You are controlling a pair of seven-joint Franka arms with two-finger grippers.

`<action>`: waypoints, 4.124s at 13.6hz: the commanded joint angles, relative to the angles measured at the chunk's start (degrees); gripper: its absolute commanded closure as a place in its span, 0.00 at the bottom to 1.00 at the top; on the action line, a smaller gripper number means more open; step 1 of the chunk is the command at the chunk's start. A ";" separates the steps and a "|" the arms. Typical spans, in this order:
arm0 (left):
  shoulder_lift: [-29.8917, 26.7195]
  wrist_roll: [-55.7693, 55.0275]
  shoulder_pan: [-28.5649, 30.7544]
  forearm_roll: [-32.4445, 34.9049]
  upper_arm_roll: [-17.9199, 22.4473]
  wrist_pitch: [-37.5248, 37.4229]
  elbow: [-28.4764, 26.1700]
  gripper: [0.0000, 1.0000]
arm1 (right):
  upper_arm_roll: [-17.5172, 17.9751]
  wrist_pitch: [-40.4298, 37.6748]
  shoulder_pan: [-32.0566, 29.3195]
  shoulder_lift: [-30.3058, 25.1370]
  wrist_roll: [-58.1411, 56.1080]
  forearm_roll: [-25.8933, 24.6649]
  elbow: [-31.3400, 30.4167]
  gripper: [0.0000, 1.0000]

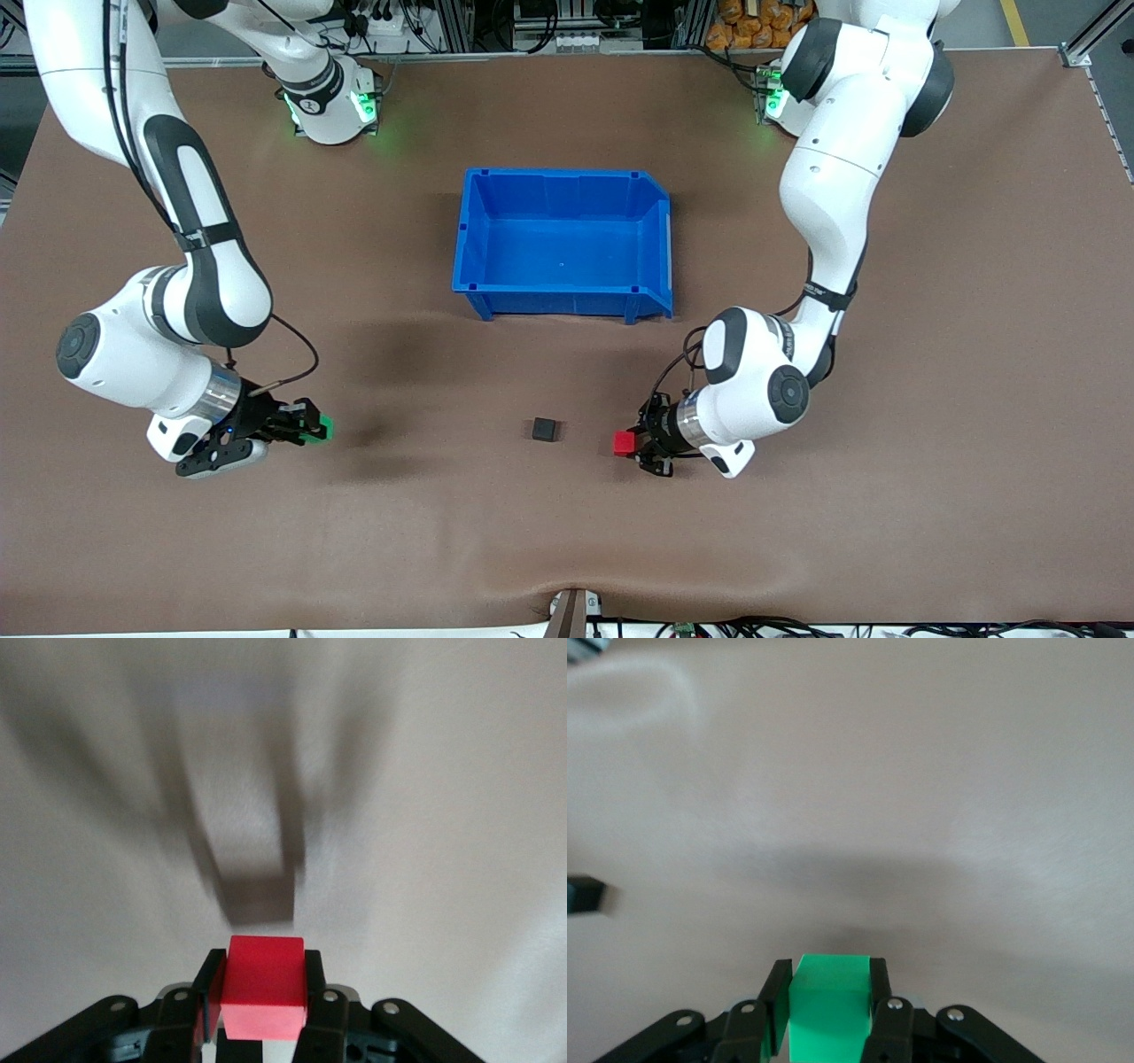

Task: Attach green and red cubes to black cube
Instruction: 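Lift the red cube with the left gripper while the right gripper lifts green, then carry the red cube toward the black cube while the right gripper carries green, then set the red cube against the black cube and open the left gripper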

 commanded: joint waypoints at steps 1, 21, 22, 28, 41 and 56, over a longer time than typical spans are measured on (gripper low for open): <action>2.58 -1.80 -0.68 -1.08 -0.03 1.82 3.41 1.00 | -0.21 0.27 0.57 0.57 11.11 2.33 0.15 1.00; 6.01 0.58 -6.13 -2.84 -0.82 7.01 5.61 1.00 | -0.65 -8.08 10.75 8.56 105.28 -8.83 11.30 1.00; 6.01 0.05 -6.30 -2.93 -0.82 6.92 5.52 1.00 | -0.65 -8.08 11.02 10.14 106.78 -8.83 13.32 1.00; 6.01 -2.86 -6.22 -3.11 -0.82 6.84 5.26 0.75 | -0.91 -8.16 14.27 21.22 115.31 -10.68 27.65 1.00; 1.54 5.39 -0.34 3.57 -1.17 -5.45 5.17 0.00 | -4.60 -8.43 24.47 24.74 132.63 -13.40 31.43 1.00; -15.33 34.66 13.64 19.11 -0.73 -36.48 5.17 0.00 | -4.25 -4.21 27.98 29.14 135.36 -13.14 35.92 1.00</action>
